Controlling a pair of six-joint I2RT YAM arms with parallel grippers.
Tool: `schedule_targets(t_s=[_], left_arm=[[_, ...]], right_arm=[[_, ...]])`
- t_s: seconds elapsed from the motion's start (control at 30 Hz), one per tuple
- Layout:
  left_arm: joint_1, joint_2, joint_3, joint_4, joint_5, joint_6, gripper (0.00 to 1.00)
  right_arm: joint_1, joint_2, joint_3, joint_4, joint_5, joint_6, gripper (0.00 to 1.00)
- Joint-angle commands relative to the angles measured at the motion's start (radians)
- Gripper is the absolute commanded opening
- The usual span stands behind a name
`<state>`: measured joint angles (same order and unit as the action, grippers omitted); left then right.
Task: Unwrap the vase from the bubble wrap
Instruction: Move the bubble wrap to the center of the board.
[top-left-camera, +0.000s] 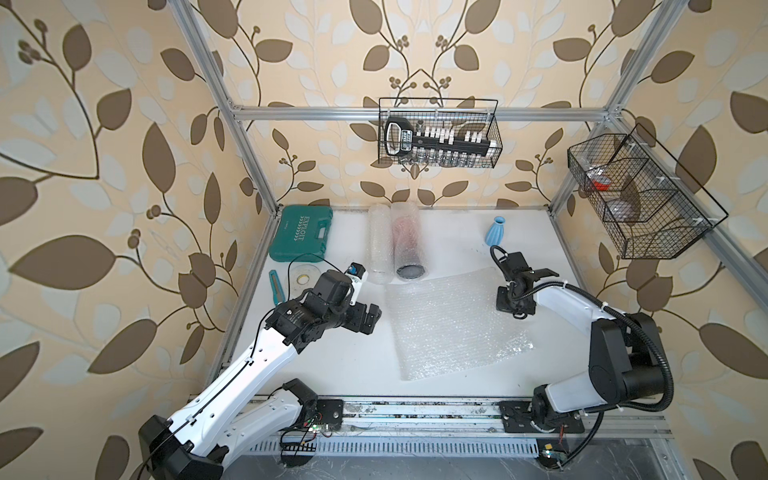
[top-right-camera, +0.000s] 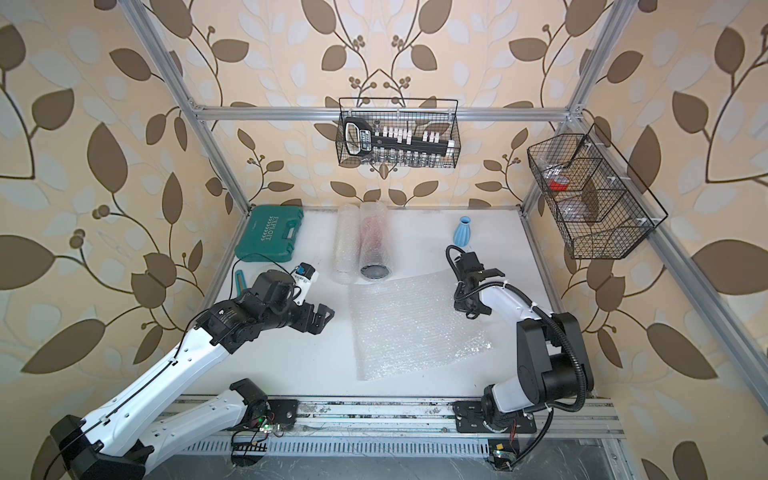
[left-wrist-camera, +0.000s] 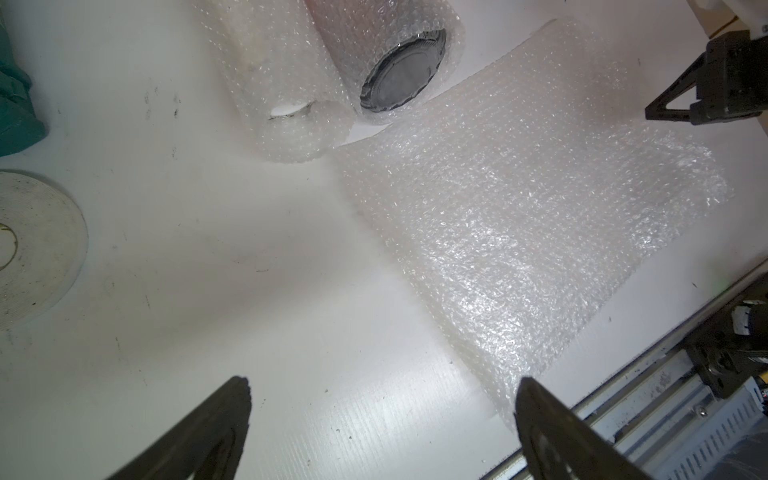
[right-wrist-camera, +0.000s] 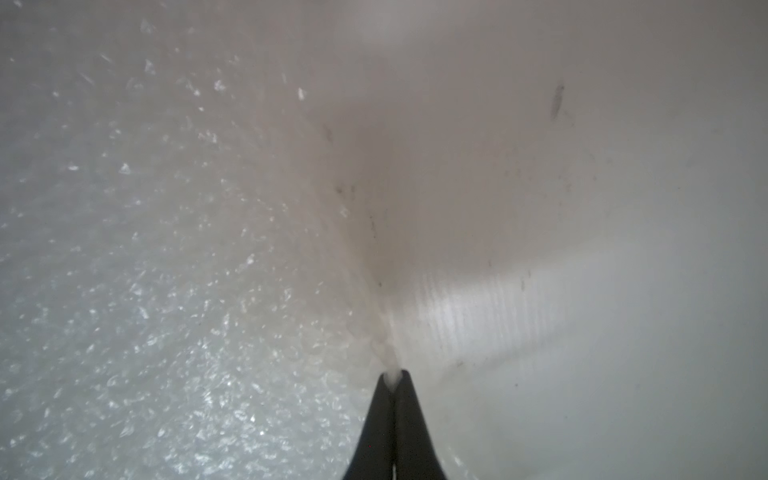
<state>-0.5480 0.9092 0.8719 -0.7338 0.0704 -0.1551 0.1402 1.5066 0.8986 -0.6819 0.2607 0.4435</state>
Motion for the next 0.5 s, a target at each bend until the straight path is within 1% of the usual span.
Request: schedule_targets(t_s=[0.0,0.17,0.3,0.47], left_arm=[[0.01,-0.016,0.035,-0.003,-0.015,0.001,0.99],[0.011,-0.006,0.036,-0.003,-0.013,-0.001,0.99],[0.01,0.003,0.036,-0.004,-0.015,0.0,0.99],[0.01,0.014,0.035,-0.001,-0.018,-0.001,0.99]], right_arm=[[-0.051,0.032,0.047,-0.028,0.083,-0.042,0.0],[-0.146,0.064,0.091,-0.031,0.197,-0.085,0.0],[-0.209,0.083,0.112,-0.005,0.29,-0.156,0.0],[-0.244,0.123,0.131,0.021,0.406,-0.223,0.0]])
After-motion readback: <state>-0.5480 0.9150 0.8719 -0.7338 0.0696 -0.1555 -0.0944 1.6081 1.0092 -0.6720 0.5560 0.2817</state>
